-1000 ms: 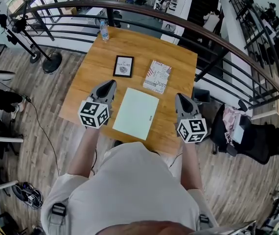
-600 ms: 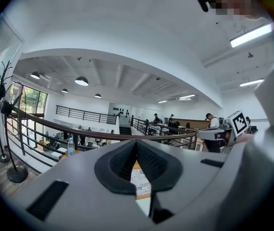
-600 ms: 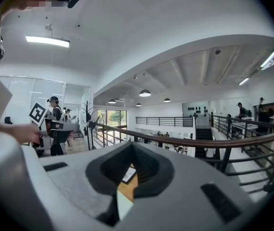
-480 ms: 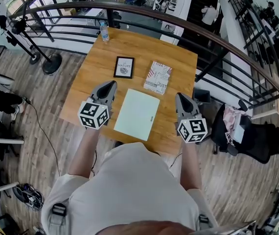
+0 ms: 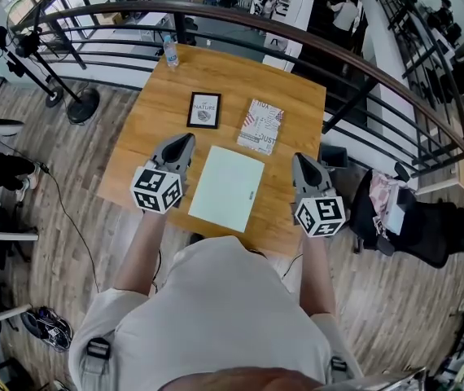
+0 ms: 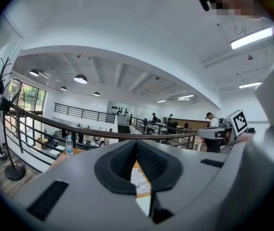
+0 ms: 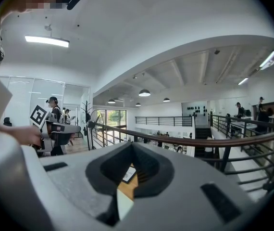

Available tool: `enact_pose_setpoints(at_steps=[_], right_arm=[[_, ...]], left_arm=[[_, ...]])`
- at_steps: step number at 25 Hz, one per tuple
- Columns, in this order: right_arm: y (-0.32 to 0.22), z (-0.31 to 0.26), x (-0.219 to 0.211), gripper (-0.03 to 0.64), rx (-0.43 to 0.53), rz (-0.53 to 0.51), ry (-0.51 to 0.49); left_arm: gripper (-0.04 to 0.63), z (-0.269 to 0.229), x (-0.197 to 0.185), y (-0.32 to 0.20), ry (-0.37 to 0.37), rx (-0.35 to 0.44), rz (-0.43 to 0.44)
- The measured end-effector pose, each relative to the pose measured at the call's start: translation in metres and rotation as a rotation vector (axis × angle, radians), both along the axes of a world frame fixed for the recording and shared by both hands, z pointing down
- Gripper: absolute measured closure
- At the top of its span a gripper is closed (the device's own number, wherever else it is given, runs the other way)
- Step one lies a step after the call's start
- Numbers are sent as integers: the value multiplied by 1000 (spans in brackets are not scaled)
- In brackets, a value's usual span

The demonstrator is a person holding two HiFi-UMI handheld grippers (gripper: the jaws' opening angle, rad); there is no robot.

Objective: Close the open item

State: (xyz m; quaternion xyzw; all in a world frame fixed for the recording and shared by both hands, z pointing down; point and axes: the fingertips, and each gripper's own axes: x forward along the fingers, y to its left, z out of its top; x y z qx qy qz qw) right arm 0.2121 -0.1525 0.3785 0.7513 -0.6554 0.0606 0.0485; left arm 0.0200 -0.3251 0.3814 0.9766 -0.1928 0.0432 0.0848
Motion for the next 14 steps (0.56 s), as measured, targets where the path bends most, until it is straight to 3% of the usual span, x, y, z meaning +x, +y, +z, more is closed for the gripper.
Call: enact_pose_setpoints(at_steps=[14], right_arm=[[2, 0, 2, 614, -8, 10, -6]], left_arm=[[600, 2, 4, 2, -7, -9, 15]])
